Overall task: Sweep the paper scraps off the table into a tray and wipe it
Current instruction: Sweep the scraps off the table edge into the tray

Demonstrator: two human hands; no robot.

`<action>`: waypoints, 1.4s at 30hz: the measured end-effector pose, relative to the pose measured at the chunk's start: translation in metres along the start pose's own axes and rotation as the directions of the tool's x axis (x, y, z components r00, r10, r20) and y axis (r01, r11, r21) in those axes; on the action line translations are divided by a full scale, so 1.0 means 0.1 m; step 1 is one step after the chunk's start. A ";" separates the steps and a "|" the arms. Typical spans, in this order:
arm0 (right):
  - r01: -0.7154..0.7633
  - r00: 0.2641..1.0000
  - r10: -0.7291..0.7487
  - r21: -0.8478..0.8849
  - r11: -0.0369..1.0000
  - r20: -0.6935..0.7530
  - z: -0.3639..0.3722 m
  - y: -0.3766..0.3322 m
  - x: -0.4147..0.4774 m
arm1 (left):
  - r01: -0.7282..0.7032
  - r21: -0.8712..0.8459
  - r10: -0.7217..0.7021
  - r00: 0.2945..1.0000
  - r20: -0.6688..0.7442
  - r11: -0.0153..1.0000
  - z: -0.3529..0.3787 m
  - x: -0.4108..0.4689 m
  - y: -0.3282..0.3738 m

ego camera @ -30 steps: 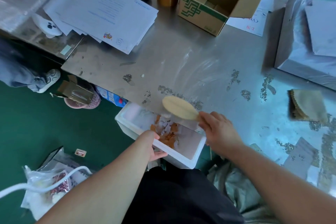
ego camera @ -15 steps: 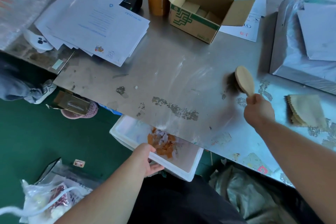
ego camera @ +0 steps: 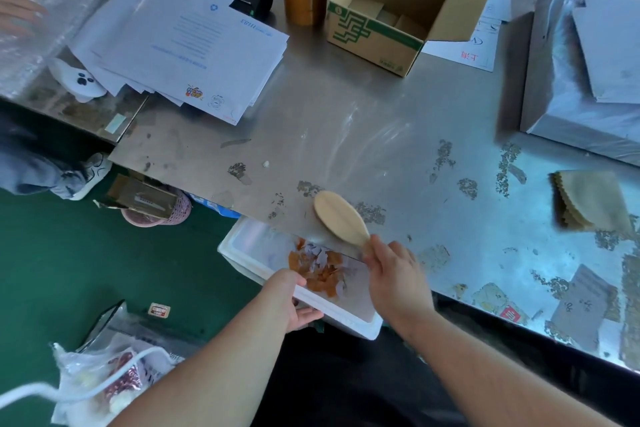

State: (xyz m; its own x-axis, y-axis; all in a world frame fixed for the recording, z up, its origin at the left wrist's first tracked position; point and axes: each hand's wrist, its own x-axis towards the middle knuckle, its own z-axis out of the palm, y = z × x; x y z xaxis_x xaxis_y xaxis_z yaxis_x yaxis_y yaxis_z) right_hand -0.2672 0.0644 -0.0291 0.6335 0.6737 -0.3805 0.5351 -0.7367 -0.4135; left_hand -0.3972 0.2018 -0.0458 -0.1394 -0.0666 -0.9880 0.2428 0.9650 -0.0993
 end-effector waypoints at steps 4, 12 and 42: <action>0.044 0.998 -0.042 -0.050 0.998 0.042 0.15 -0.11 -0.13 | -0.005 0.005 0.005 1.000 0.008 1.000 -0.01 0.03 -0.01; 0.118 0.988 -0.109 -0.074 0.990 0.106 0.28 0.02 -0.43 | -0.046 0.049 0.044 0.998 0.044 0.998 -0.08 0.03 -0.02; 0.023 0.999 -0.007 -0.322 0.946 0.050 0.17 0.17 -0.47 | -0.084 0.066 0.080 0.995 0.066 0.994 -0.32 0.08 -0.04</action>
State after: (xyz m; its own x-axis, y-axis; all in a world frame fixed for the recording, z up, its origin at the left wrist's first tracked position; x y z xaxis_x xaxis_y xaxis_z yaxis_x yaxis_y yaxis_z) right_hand -0.2974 0.0218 -0.0321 0.6009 0.6809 -0.4186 0.7010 -0.7006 -0.1333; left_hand -0.4298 0.2052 -0.0500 -0.0558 -0.0063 -0.9984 0.3161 0.9484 -0.0236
